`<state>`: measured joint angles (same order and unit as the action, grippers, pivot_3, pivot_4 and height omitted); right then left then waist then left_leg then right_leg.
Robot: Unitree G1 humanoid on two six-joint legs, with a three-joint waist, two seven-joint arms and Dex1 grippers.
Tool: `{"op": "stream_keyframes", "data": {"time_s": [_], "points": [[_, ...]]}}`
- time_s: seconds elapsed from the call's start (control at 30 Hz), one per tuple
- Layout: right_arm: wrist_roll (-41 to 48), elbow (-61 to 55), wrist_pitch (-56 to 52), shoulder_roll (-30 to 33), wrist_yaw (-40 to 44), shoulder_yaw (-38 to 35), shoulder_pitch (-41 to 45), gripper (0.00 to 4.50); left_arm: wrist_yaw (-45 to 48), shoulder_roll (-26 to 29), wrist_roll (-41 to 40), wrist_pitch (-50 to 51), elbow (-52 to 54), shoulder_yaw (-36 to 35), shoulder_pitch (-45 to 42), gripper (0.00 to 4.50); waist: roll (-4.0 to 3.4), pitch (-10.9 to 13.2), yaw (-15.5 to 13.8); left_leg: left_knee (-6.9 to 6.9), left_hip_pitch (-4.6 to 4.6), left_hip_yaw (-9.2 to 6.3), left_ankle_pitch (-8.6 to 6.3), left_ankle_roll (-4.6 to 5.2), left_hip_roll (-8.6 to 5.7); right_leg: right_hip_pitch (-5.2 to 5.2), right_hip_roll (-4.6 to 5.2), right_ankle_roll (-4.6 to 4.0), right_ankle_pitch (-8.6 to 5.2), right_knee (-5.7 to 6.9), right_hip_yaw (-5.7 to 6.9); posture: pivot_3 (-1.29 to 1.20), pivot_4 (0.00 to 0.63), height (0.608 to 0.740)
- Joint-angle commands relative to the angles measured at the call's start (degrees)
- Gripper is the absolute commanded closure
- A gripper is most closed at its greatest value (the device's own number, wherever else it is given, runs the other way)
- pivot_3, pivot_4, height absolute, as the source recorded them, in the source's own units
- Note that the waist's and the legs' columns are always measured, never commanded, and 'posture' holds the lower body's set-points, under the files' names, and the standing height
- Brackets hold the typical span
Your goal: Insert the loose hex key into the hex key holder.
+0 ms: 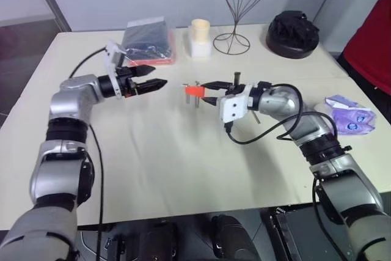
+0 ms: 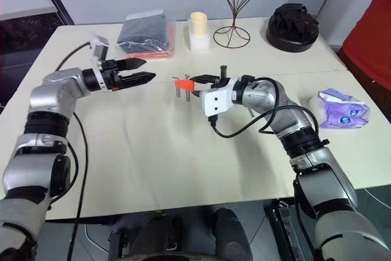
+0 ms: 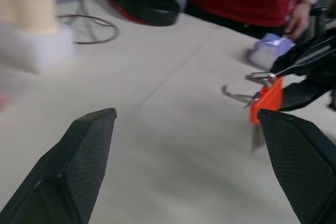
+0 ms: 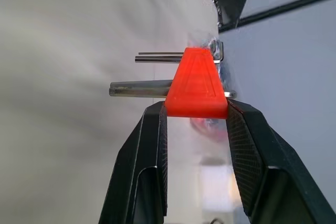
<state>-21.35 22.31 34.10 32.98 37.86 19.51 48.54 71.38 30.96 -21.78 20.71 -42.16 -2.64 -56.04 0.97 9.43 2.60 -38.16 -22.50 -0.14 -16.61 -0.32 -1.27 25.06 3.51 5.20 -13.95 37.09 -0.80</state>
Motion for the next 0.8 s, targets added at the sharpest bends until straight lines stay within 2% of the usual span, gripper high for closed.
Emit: {"op": "stream_keyframes", "data": {"time_s": [0.03,0.23,0.77,0.8], "points": [[-2.9,0.6,3.9,-0.2,-4.8,-0.9,3.2,3.48,4.4,-1.9,1.1,-1.7,-0.9,2.0,-2.5,0.00,0.00,0.0,-0.1,0.00,0.00,0.00,0.00,0.00,0.00,-0.01,0.00,0.00,0.00,0.00,0.00,0.00,0.150,0.740],[-6.1,2.1,6.1,-0.3,-8.3,-0.5,4.3,3.48,8.5,-4.2,1.3,-0.5,-1.8,2.9,-3.8,0.00,0.02,0.0,-0.3,-0.07,-0.01,-0.01,0.00,0.00,-0.02,-0.04,0.01,0.00,0.00,-0.01,-0.01,0.00,0.150,0.740],[-7.1,0.5,5.7,-1.7,-9.1,0.0,3.2,3.48,7.5,-7.7,0.9,-0.6,-3.3,1.6,-5.4,0.00,0.02,0.0,-0.2,-0.06,-0.01,-0.03,0.00,0.00,-0.01,-0.06,-0.01,0.00,0.00,-0.01,-0.01,0.00,0.150,0.740],[-6.9,0.1,5.6,-1.8,-9.0,0.1,3.1,3.48,7.4,-7.8,0.8,-0.5,-3.2,1.6,-5.4,0.25,0.02,0.0,-0.2,-0.06,-0.01,-0.03,0.00,0.01,-0.01,-0.06,-0.01,0.00,0.00,-0.01,-0.01,0.00,0.150,0.740]]}}
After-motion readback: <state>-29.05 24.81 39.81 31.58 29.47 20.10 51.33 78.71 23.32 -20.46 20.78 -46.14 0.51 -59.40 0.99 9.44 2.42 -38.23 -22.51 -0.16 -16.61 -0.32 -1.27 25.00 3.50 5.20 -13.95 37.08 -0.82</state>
